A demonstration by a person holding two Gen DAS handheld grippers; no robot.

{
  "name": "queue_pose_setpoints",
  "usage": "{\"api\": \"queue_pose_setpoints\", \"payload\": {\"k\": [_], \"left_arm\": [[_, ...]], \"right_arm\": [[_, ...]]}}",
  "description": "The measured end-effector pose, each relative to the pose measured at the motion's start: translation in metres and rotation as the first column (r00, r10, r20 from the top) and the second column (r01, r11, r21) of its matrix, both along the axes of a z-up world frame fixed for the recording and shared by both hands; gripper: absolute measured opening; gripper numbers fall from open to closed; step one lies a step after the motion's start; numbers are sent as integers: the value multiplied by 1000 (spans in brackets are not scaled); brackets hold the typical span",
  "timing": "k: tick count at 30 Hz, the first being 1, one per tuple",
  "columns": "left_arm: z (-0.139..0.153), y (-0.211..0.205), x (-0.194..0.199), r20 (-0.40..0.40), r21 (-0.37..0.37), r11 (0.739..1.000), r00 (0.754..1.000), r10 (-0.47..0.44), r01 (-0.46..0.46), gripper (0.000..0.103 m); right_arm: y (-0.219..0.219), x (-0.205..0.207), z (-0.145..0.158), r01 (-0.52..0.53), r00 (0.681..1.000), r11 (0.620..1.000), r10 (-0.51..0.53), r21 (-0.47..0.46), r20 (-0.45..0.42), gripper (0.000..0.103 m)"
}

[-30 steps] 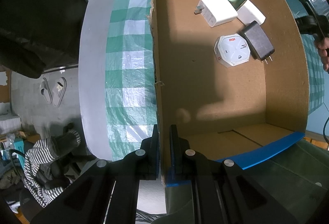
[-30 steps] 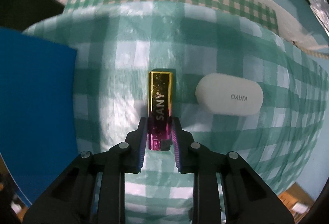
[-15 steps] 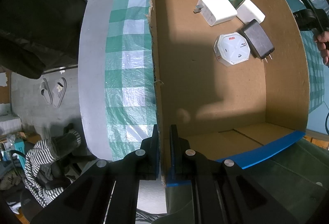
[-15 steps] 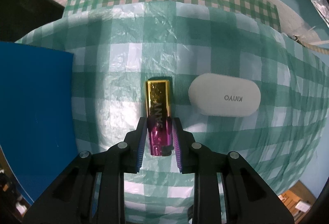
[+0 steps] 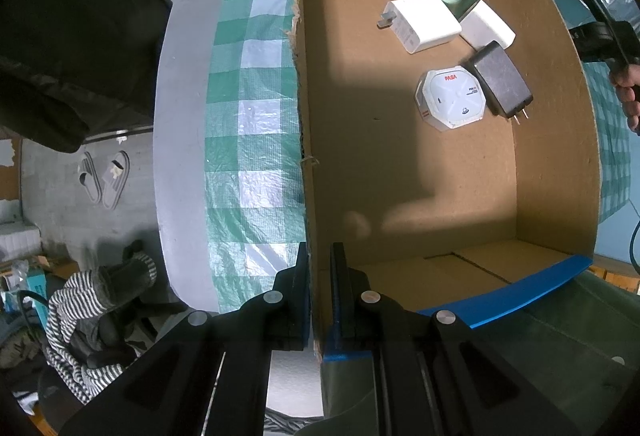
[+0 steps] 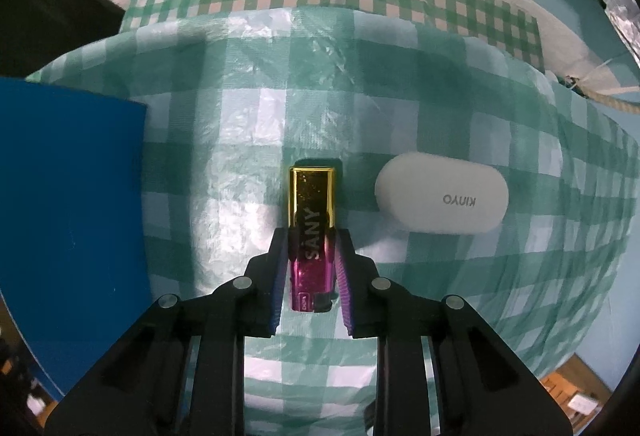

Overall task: Organize rigid objects
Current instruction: 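Carry the SANY lighter into the box and open the right gripper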

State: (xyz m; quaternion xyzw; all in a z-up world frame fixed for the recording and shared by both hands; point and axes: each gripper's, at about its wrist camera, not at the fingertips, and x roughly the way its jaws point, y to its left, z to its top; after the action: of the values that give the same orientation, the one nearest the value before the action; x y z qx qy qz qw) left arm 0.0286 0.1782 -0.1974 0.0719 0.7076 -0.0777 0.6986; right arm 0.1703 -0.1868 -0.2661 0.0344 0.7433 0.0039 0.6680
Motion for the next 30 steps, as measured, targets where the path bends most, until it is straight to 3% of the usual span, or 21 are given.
{"api": "queue_pose_setpoints", "payload": {"k": [12,30], "left_arm": [[-1,1,-1,-1,-1,1000,1000,-3,3,8],[-1,-1,-3,0,-3,1000,1000,-1,1,8]], "right_arm": [[3,-22,29,-36,999,998,35,50,14,23],[58,-35,125,-188,972,972,164,140,166,23]]}}
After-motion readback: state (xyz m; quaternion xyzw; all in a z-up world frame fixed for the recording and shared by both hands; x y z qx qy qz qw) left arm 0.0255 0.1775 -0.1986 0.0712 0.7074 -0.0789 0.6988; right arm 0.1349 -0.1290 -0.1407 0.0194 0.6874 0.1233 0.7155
